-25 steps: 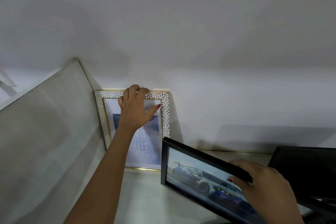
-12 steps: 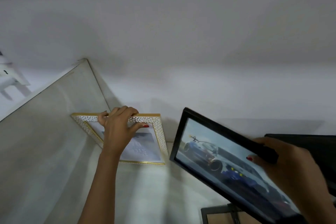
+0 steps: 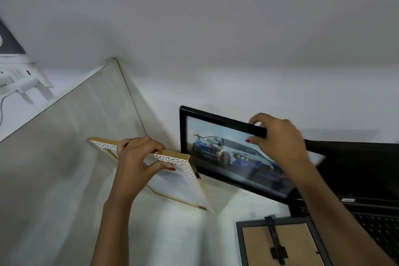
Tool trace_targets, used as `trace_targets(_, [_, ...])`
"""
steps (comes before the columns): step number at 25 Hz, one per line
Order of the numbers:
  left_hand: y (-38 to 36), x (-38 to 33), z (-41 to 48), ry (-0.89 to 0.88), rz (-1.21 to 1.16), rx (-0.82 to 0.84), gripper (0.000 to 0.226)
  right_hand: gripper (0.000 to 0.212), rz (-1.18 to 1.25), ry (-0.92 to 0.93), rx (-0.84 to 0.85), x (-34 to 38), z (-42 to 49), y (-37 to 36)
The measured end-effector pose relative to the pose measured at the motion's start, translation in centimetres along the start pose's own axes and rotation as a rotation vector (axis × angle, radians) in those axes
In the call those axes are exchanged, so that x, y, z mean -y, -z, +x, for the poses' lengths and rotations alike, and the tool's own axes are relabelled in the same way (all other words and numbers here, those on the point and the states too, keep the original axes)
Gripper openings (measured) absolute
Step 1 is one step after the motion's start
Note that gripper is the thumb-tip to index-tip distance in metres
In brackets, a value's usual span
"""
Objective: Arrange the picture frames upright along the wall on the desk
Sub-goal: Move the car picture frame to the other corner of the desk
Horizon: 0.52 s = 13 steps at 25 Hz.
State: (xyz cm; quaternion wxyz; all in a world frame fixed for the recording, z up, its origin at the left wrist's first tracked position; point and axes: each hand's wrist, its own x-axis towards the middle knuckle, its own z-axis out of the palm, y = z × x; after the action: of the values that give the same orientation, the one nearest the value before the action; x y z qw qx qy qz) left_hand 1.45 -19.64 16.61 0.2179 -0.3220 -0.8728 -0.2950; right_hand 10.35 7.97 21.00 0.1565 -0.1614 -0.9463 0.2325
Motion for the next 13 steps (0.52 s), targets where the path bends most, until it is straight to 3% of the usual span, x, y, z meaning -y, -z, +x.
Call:
trace_targets(6, [-0.1, -0.2, 0.1, -0.018, -0.078, 0.043, 0.032, 0.028, 0.017, 0.126, 0.217, 0.6, 5.4, -8.1])
trace_targets(13, [-2.4, -0.2, 1.2, -0.062, -0.112, -0.053, 0.038, 0.029, -0.06, 0.238, 0.125, -1.5, 9.0, -14.0])
